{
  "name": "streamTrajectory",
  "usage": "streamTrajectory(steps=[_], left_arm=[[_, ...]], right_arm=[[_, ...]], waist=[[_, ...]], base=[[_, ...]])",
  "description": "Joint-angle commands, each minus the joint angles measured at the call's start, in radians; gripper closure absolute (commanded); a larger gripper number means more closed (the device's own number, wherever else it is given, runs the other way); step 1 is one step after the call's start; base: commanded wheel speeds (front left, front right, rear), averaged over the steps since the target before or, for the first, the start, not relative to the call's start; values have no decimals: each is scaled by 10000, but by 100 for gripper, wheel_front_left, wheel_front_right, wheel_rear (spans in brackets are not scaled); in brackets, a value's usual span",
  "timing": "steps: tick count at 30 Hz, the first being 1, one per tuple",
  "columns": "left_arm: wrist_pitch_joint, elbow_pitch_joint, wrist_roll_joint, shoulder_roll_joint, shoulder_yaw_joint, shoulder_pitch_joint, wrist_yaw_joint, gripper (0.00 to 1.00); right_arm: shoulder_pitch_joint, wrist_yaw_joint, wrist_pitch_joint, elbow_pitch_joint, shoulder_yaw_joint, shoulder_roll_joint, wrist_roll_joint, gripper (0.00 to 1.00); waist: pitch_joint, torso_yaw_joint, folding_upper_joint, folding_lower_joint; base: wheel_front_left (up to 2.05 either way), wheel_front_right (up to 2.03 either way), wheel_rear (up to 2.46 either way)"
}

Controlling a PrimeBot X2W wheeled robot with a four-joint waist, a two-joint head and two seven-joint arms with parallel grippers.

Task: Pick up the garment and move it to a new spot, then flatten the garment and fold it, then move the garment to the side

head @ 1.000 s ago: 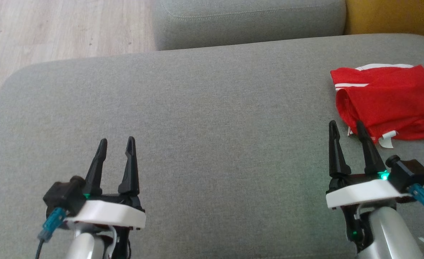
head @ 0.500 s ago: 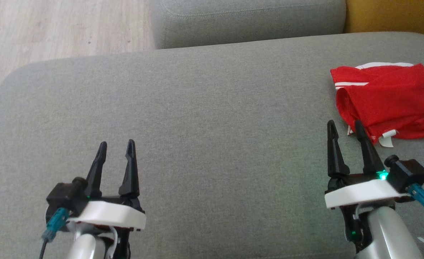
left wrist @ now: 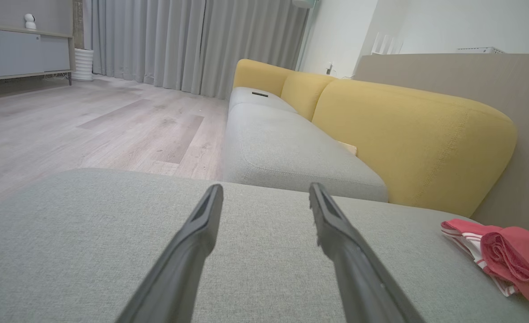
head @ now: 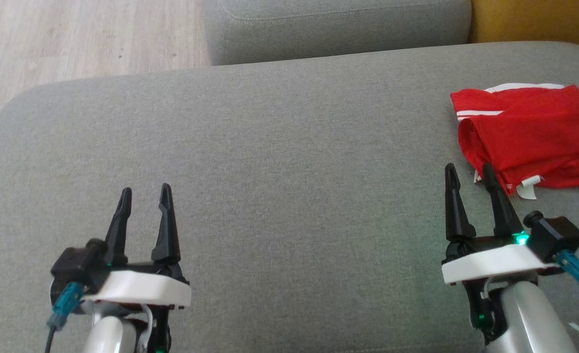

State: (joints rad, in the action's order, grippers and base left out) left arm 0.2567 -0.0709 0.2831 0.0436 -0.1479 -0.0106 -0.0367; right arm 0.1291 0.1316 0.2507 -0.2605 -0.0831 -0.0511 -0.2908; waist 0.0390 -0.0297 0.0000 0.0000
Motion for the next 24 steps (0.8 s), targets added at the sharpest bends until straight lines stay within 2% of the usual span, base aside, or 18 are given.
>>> streamTrajectory(steps=[1,4,5,9,24], left_arm=[[51,348,14,66,383,-413,-56,0],[51,343,54,66,426,-382,-39,0],[0,3,7,0,32,2,5,100],[-21,-550,58,-23,-20,241,24,100],[-381,-698,1743,69,192,100,218,100]], right_arm=[[255,-9,110,346,-243,8,-85,0],[253,-9,110,340,-271,8,-83,0],[-1,0,0,1,-31,0,-2,100],[-190,0,-48,-508,-64,21,-54,100],[-197,-1,-410,-424,91,-50,-1716,100]], waist=[[-3,4,0,0],[9,7,0,0],[7,6,0,0],[7,11,0,1],[-37,45,0,1]], base=[[0,0,0],[0,0,0],[0,0,0],[0,0,0],[0,0,0]])
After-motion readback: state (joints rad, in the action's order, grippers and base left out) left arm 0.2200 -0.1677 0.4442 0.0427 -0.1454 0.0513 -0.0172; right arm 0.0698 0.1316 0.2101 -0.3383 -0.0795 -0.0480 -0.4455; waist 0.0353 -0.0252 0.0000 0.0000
